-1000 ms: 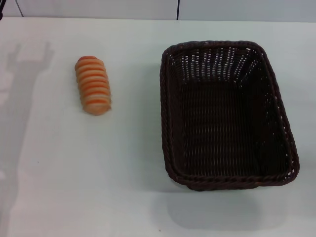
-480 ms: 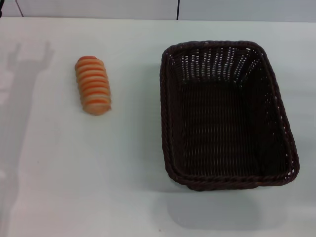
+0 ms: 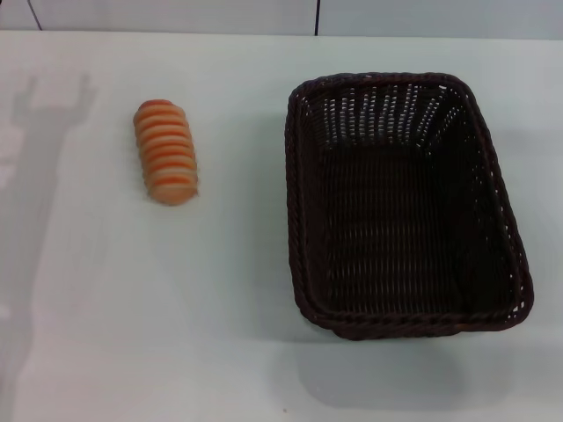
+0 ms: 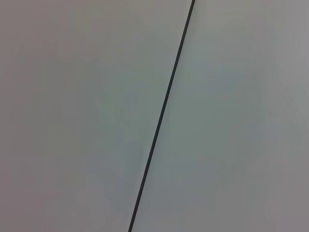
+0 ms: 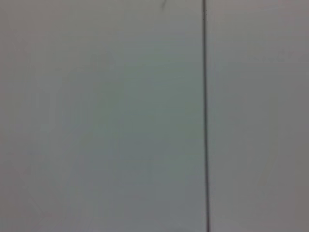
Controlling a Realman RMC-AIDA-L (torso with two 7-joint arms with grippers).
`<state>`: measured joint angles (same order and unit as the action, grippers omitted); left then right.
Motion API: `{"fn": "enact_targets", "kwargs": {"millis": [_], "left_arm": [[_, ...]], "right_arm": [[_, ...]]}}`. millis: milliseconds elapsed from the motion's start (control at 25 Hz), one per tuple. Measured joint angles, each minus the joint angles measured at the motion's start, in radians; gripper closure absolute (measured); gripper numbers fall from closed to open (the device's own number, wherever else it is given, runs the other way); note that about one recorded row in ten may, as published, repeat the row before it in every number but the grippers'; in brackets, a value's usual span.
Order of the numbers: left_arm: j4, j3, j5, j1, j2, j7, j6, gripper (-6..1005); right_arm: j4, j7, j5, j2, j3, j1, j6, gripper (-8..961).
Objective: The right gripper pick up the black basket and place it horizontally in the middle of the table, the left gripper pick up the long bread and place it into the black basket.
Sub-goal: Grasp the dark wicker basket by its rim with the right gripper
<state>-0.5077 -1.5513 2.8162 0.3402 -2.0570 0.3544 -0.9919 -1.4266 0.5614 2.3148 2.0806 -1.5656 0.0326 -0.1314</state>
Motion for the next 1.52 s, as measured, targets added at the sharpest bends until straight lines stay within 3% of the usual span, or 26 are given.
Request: {"fn": "enact_targets", "kwargs": {"millis": [240,360,440,560,840,1040,1280,1520], "left_arm": [[-0.009,-0.002,0.0,-0.008,0.001,0.001,-0.008,138],[-0.011,-0.003,0.0,-0.009,0.002,0.001,-0.012,137],[-0.012,-0.003,0.0,-0.009,0.003,0.001,-0.016,137],[-0.014,-0.003,0.0,-0.01,0.003,0.002,-0.022,138],[-0.025,-0.004,0.0,-0.02,0.004,0.002,-0.034,138],[-0.025,-0.004,0.0,-0.024,0.005,0.002,-0.053,137],[-0.025,-0.009,0.0,-0.032,0.003,0.002,-0.088,137],[-0.036,-0.01,0.0,-0.052,0.003,0.015,-0.112,137]], "right_arm": [[-0.06,-0.075,0.071,0.002,-0.162,-0.077,0.308,142],[-0.063,-0.24,0.274,0.001,-0.222,-0.146,0.41,142],[-0.067,-0.377,0.475,0.001,-0.227,-0.195,0.483,142],[-0.095,-0.449,0.625,-0.001,-0.215,-0.236,0.578,142],[-0.219,-0.443,0.629,-0.004,-0.191,-0.276,0.777,141],[-0.306,-0.462,0.618,-0.003,-0.189,-0.34,1.016,141],[-0.355,-0.465,0.61,-0.006,-0.189,-0.431,1.271,142],[-0.406,-0.471,0.598,-0.003,-0.171,-0.463,1.427,142]]}}
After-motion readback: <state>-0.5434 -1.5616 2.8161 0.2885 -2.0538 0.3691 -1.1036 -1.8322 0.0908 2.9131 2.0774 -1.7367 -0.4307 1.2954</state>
